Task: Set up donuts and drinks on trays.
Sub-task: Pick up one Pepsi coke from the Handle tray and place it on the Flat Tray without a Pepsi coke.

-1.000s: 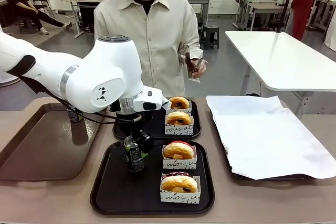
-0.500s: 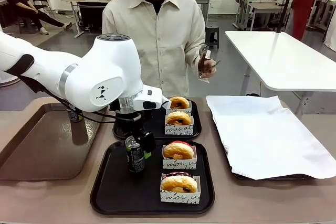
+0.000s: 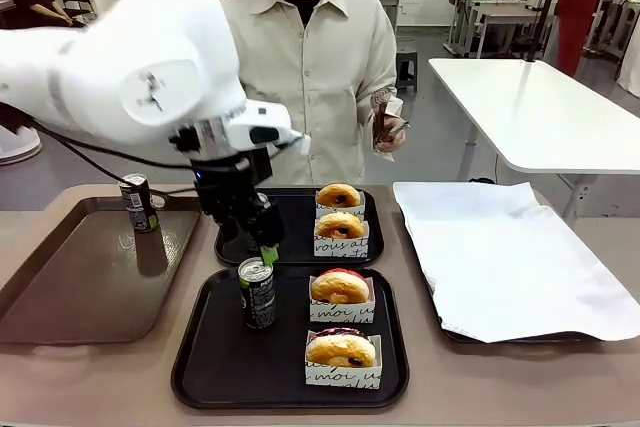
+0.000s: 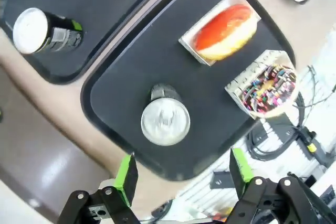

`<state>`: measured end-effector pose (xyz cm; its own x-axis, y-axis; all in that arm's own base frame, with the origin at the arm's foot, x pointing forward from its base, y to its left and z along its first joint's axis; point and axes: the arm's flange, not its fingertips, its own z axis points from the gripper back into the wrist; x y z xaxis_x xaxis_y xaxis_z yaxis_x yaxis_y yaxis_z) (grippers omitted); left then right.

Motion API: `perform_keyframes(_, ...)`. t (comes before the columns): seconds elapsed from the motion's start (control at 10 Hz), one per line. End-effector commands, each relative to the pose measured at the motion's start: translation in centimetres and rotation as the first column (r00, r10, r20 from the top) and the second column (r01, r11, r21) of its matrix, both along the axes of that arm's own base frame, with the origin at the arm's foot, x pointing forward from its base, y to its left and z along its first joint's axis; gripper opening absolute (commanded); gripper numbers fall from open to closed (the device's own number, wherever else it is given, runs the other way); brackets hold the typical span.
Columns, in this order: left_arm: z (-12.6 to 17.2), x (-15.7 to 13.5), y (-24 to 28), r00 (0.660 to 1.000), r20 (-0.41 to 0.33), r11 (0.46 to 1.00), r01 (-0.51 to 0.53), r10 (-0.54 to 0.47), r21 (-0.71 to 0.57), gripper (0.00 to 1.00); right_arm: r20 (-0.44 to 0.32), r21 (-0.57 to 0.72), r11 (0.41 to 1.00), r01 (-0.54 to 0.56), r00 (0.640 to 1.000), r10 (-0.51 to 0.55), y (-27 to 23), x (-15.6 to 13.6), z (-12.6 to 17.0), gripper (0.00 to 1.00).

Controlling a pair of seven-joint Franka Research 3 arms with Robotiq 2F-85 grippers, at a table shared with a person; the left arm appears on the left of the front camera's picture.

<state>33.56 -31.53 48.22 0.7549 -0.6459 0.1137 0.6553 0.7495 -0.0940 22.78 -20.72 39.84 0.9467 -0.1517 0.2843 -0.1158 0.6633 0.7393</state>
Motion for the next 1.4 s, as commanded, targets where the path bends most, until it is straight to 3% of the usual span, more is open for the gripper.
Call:
perform_keyframes(0.0, 1.7, -0.5, 2.0, 0.998, -0.028, 0.998, -0.052, 0.051, -0.030, 0.91, 0.028, 0.024, 1.000, 0.000, 1.000, -0.001, 0.0, 0.2, -0.2, 1.00)
perform_keyframes(1.3, 1.6, -0.6, 1.1, 1.000, -0.023, 1.000, -0.020, 0.020, -0.011, 0.91, 0.028, 0.024, 1.000, 0.000, 1.000, -0.001, 0.0, 0.2, -0.2, 1.00)
